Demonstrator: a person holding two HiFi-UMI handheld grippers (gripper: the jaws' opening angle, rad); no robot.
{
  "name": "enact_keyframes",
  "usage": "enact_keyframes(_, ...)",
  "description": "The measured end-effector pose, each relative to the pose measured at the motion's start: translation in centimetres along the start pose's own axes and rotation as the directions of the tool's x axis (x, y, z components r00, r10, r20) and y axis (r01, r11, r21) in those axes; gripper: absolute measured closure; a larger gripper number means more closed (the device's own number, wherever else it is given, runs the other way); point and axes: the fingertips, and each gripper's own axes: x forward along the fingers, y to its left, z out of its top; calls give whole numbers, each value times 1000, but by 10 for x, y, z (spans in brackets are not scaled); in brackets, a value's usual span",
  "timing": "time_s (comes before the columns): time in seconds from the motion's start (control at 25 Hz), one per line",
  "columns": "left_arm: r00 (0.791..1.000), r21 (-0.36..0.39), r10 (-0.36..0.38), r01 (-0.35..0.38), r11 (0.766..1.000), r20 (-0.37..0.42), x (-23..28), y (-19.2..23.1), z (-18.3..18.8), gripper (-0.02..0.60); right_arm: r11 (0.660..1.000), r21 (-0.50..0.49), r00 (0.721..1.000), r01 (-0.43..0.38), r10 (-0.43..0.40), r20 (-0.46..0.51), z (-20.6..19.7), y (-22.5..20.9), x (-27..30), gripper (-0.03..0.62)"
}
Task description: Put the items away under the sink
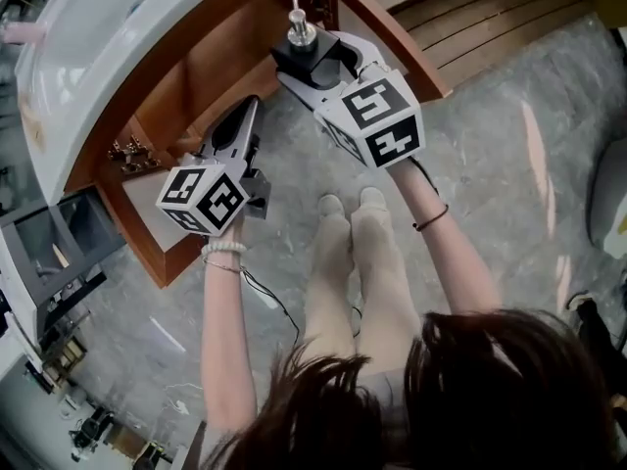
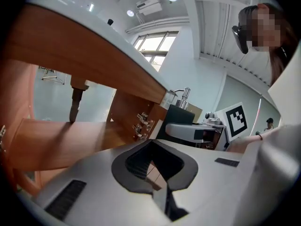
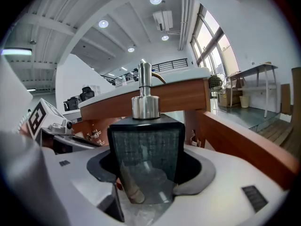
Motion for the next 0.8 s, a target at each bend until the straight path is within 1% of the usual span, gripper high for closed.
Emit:
enact_keyframes(0.36, 1000, 33, -1, 0, 999, 11, 21, 27, -23, 580, 1000, -5, 1000, 8, -8, 18, -32, -16, 32, 275)
enact_keyframes(0.6, 1000, 52, 3, -5, 999, 30, 37, 47, -30, 580, 1000, -9, 999, 4, -4, 35, -46, -24, 60, 275)
enact_keyframes(0.8, 999, 78, 3, -7, 997, 50, 49, 63, -31, 580, 1000, -14, 998, 17, -16, 58, -50, -37, 84, 275)
